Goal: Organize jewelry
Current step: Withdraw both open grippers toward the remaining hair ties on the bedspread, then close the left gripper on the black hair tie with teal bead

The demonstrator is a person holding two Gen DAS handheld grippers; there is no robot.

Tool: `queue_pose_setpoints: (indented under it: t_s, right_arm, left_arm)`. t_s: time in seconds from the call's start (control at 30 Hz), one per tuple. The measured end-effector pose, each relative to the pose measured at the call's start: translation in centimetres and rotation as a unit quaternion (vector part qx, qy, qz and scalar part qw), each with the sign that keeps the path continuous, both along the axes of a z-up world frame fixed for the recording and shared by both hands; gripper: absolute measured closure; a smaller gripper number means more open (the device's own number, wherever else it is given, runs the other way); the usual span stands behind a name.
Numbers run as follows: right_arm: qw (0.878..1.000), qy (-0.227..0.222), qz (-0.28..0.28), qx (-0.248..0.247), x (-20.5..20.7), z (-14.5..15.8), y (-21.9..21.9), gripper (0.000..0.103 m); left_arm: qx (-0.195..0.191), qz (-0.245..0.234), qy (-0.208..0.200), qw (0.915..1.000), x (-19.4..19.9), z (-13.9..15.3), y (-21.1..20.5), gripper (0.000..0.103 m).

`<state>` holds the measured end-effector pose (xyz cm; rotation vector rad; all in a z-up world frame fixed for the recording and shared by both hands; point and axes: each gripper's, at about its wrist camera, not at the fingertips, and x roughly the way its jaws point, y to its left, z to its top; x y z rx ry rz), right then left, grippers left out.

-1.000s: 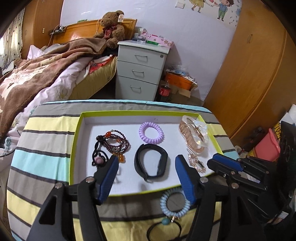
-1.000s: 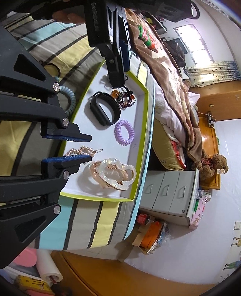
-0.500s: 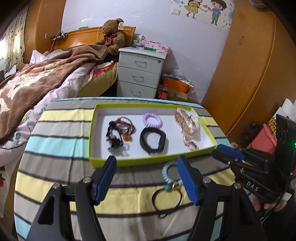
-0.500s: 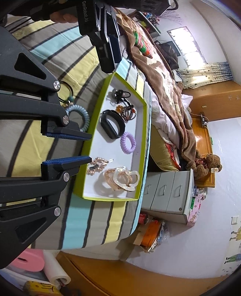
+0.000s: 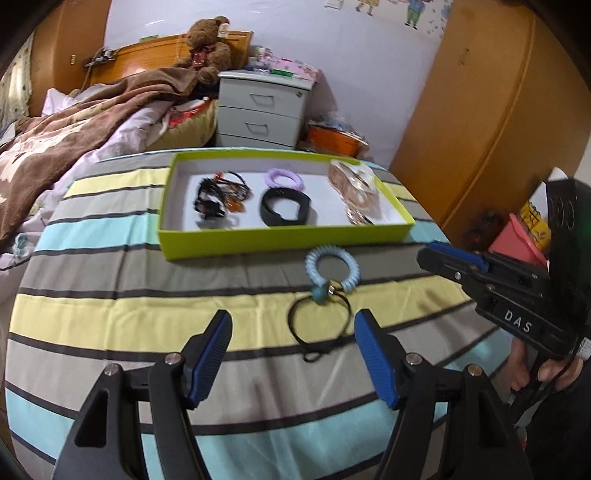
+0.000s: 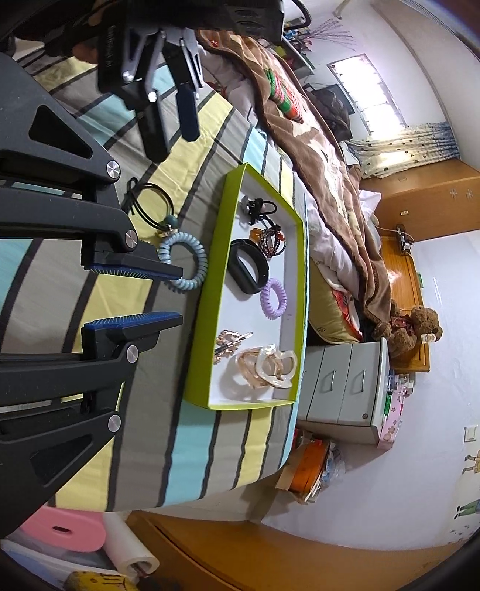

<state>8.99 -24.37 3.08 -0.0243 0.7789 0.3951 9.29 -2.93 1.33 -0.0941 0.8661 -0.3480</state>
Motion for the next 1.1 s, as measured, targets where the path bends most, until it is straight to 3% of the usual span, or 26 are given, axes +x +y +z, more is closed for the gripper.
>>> queue_pose_setpoints:
  t_s: [0.47,0.63,0.9,1.1]
  right_arm:
    - [1.000,0.005,-0.021,0.001,-1.3,-0.6,-0.9,0.085]
    - [0.999,0.004,-0.032,0.003,-1.6,-0.6,-1.8,0.085]
    - [0.999,0.008,-0.043,0.010,-1.4,-0.9,-2.7,0.085]
    - [0.999,0.012,-0.041,0.009,-1.2,-1.2,-2.6,0.085]
  left_arm:
    - [0.017,-0.038,0.000,0.9991,0.1,-1.1,-3.5,0.036]
    - [0.038,-0.041,0.003,0.9984,1.1,-1.9,-4.7,0.053]
    - [0.049,-0.034,0.016,0.9981,2.7,-3.1,-5.7,0.054]
    - [0.063,-0.020,0.014,0.9977,3.3,-3.0,-5.8,0.076]
